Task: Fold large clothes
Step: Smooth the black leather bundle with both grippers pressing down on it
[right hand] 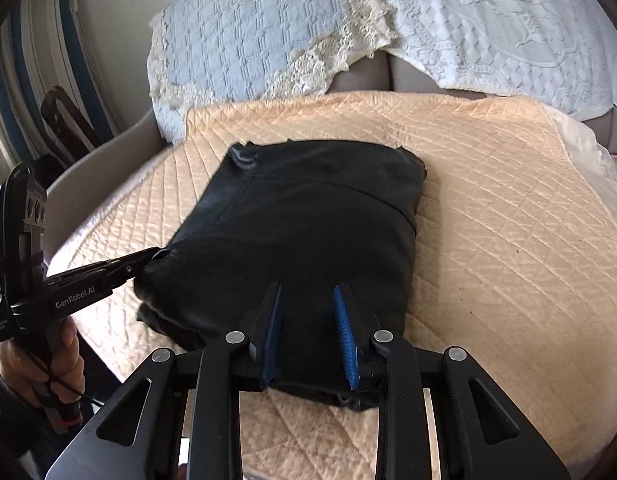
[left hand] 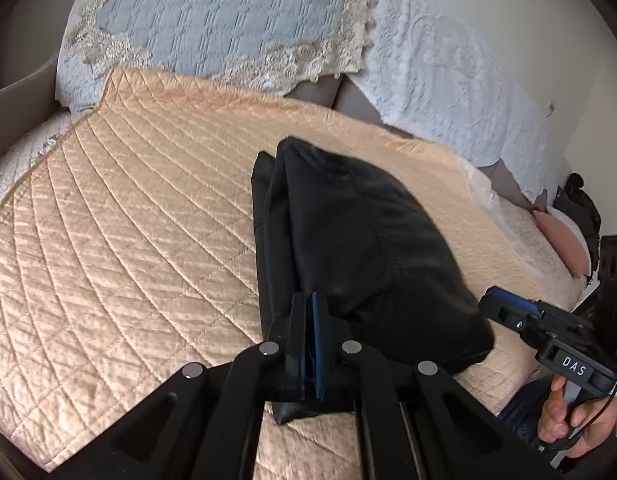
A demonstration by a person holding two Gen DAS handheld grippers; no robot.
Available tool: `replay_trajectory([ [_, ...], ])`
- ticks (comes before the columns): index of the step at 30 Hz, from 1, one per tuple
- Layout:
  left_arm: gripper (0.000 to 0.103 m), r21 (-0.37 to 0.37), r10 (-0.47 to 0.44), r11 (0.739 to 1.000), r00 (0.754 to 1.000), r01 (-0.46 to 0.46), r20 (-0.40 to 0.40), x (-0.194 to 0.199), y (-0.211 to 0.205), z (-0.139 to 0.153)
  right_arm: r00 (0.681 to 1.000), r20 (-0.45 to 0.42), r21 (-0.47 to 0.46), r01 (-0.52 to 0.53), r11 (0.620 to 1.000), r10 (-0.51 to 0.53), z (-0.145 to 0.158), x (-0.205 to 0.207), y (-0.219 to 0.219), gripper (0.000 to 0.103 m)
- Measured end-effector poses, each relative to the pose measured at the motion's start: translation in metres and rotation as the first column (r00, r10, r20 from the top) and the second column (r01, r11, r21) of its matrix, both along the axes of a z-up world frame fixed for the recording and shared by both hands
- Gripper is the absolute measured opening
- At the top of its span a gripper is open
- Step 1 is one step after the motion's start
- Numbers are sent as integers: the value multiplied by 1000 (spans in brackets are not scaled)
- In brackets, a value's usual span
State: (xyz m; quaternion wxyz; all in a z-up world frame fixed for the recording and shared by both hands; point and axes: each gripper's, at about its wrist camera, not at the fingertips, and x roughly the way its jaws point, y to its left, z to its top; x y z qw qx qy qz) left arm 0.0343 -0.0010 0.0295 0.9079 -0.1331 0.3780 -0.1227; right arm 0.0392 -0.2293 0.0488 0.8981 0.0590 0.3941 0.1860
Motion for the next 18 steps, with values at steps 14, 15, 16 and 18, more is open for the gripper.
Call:
replay_trajectory([
  [14,13,15,-46,999,999,46,27,-3,-4,31,1000,2,-8,-13,1000,13,6,2,4,29],
  [15,18,24,-54,998,998,54,31,1,-8,34,1000,3,-4,-7,1000,7,6,5,5,29],
  [16,18,35,-68,997,997,66,32,6,-13,35,1000,3,3,-3,1000,3,7,9,5,29],
  [18,20,57,-94,994,995,93,19,13,-23,30,1000,-4,19,11,1000,-11,6,15,6,29],
])
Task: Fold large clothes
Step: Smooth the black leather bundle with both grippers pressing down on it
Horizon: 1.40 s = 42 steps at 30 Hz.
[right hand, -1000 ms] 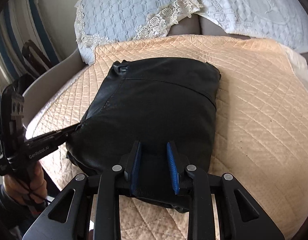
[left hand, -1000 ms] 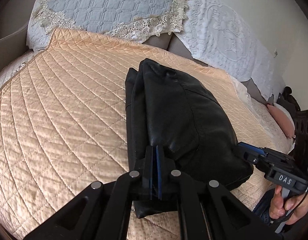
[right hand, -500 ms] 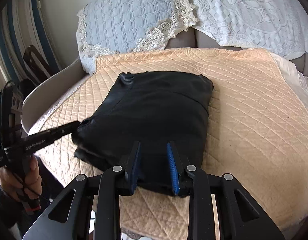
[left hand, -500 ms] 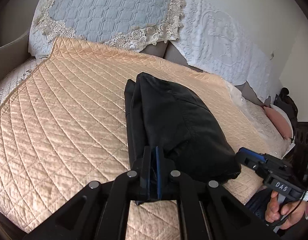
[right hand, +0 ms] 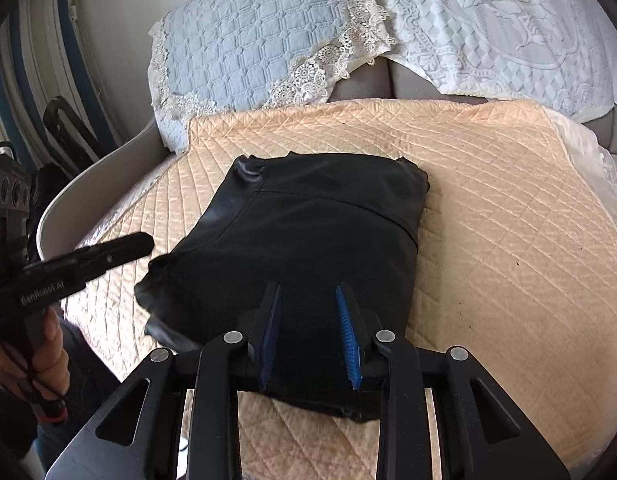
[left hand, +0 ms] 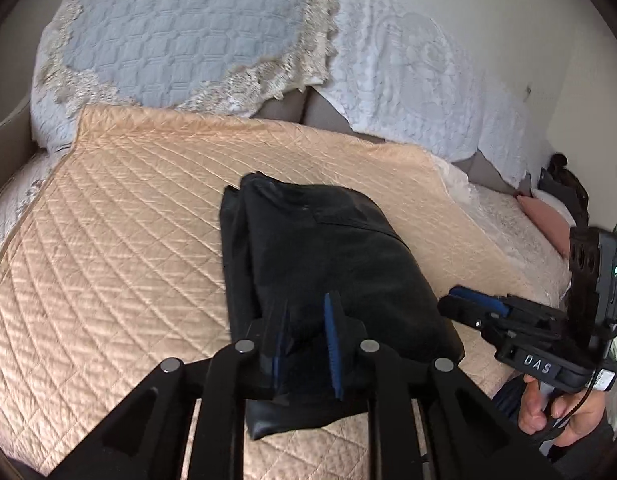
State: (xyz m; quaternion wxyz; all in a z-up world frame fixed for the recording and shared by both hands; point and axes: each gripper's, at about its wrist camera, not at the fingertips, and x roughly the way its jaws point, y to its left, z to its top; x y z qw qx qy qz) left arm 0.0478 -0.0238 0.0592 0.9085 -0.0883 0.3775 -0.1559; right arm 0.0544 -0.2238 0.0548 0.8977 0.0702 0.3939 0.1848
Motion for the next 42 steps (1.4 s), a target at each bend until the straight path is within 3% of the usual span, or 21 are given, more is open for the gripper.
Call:
replay_trajectory([
  [5,21,78,3,997,999,1,-47,10,-14,-29,1000,-29,4,-9,1000,9,-11,8,6,30],
  [12,25,62,14,998,998,-10,-56,10,-9,-30,998,-52,-11,-22,1000,22,-18,13,7,33],
  [22,25,46,19,999,999,-17,-47,10,-7,-35,999,-1,-49,-51,997,51,-2,39,24,33],
  [25,25,38,24,999,999,-22,-43,9,-5,-37,992,-64,-89,-114,990,108,-18,52,43,33],
  [32,25,-17,15,1000,998,-16,-60,12,5,-27,992,-52,-112,-119,987,114,-18,52,47,36],
  [36,25,1,25,1000,1000,-25,-9,31,8,-3,996,-18,-63,-85,994,84,-1,59,32,36],
  [42,25,-15,-4,1000,999,4,-35,98,10,0,998,-20,-61,-65,996,64,14,95,25,36],
])
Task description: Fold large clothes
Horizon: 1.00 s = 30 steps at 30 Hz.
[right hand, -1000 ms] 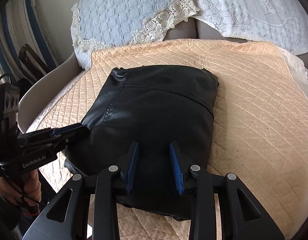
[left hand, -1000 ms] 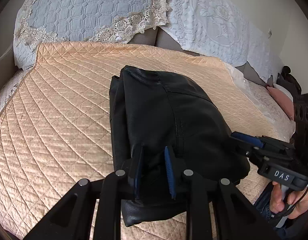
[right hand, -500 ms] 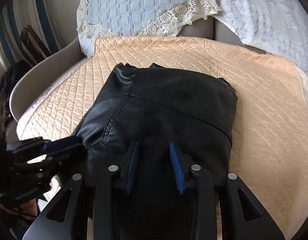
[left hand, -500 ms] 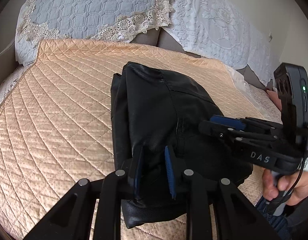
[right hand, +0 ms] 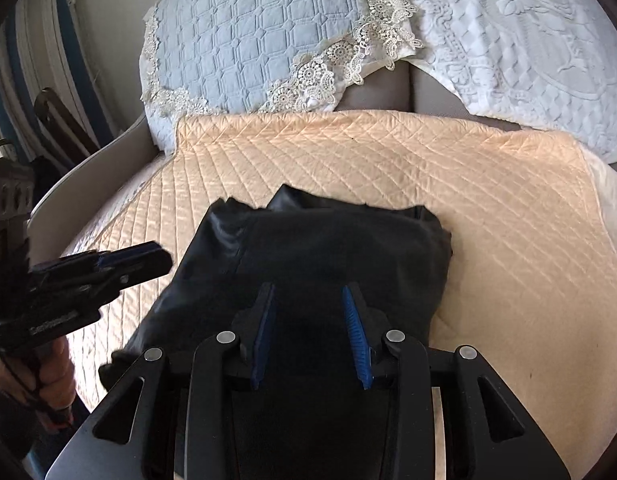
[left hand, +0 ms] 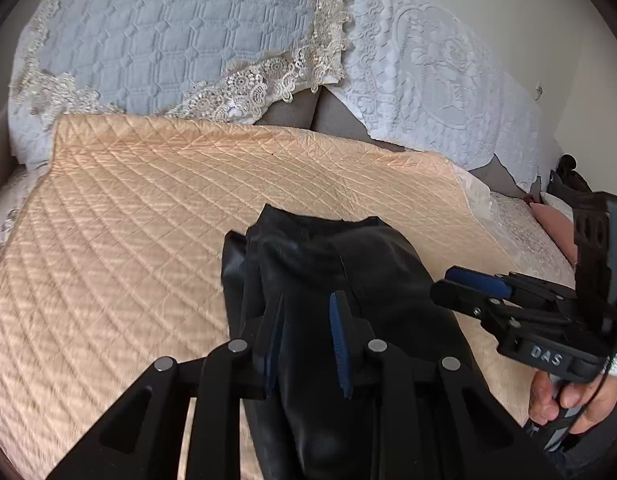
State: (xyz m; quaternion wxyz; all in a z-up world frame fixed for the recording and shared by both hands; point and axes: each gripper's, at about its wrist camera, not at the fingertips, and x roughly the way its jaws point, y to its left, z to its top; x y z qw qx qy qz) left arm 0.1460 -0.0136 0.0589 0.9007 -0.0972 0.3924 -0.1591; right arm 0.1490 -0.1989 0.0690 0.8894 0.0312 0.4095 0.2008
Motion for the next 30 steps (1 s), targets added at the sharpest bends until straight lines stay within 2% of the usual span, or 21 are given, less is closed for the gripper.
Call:
replay_trajectory([
  [1,25,-10,-14,1000,1000,14,-16,12,-1,-3,1000,-8,-9,-5,1000,5,1,11,3,36],
  [3,25,18,-12,1000,999,13,-37,32,-5,-11,1000,-27,-22,-15,1000,15,-1,28,8,36],
  [7,25,26,0,1000,995,3,-101,52,-2,-34,986,-154,-86,-73,994,59,-25,74,32,32],
  [11,25,62,-7,998,996,12,-85,35,-1,-47,979,-180,-170,-124,978,93,-39,101,61,32],
  [14,25,64,12,998,997,-6,-81,18,4,-48,976,-200,-189,-125,974,86,-48,111,67,32],
  [17,24,-13,32,999,996,-33,-79,-8,14,-40,982,-171,-204,-119,972,85,-40,108,66,32],
  [19,24,-36,38,999,997,-41,-72,-28,15,-34,989,-129,-187,-99,977,75,-24,101,60,32],
  [22,24,-87,26,996,998,-31,-64,-60,14,-29,988,-82,-112,-143,983,134,1,80,61,32],
  [23,24,-91,24,995,998,-29,-56,-69,13,-29,985,-82,-119,-162,980,152,2,76,65,32],
  [27,24,-136,64,988,994,-75,-84,-86,19,-42,964,-129,-245,-258,935,233,-17,79,101,32],
  [30,23,-158,97,981,990,-112,-102,-90,27,-49,958,-180,-263,-266,927,224,-38,94,115,32],
])
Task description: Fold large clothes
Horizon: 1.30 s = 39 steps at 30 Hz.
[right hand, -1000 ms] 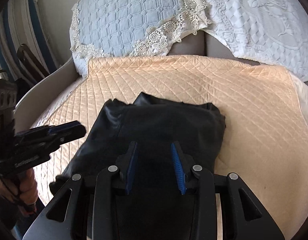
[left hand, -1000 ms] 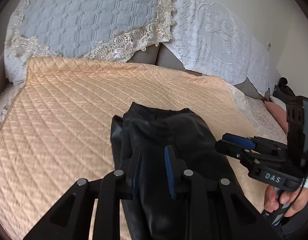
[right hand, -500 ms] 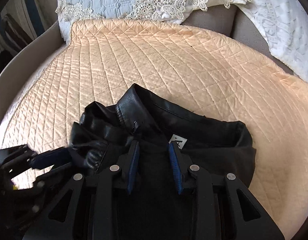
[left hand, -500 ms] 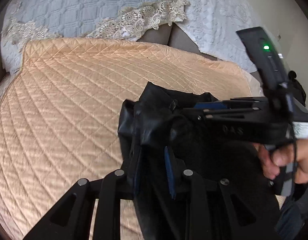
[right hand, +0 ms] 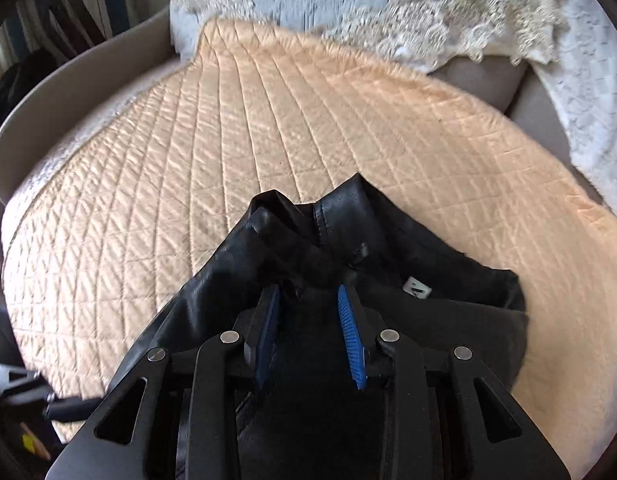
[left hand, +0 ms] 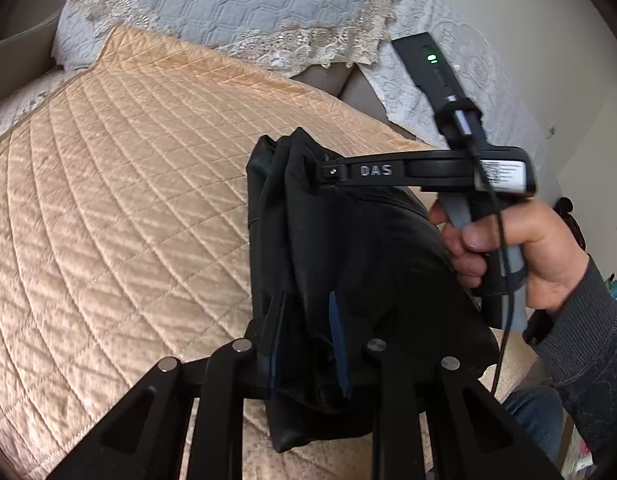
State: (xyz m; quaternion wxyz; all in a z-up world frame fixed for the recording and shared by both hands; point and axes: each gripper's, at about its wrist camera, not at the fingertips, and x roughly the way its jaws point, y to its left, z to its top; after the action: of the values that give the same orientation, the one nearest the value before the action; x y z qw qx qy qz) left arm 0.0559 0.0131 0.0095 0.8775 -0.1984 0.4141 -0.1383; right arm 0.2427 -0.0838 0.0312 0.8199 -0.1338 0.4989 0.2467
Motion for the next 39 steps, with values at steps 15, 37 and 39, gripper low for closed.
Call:
replay_trajectory([
  [15,22,54,-2,999,999,-1,52,-4,-7,-3,991,98,135,76,988,-90,47,-57,-40,32],
  [37,22,136,-40,990,998,33,52,-9,-10,11,962,178,281,153,947,-208,22,-208,-114,33],
  [39,21,136,-31,990,998,24,53,-5,-6,23,952,179,328,180,927,-248,34,-200,-128,33],
])
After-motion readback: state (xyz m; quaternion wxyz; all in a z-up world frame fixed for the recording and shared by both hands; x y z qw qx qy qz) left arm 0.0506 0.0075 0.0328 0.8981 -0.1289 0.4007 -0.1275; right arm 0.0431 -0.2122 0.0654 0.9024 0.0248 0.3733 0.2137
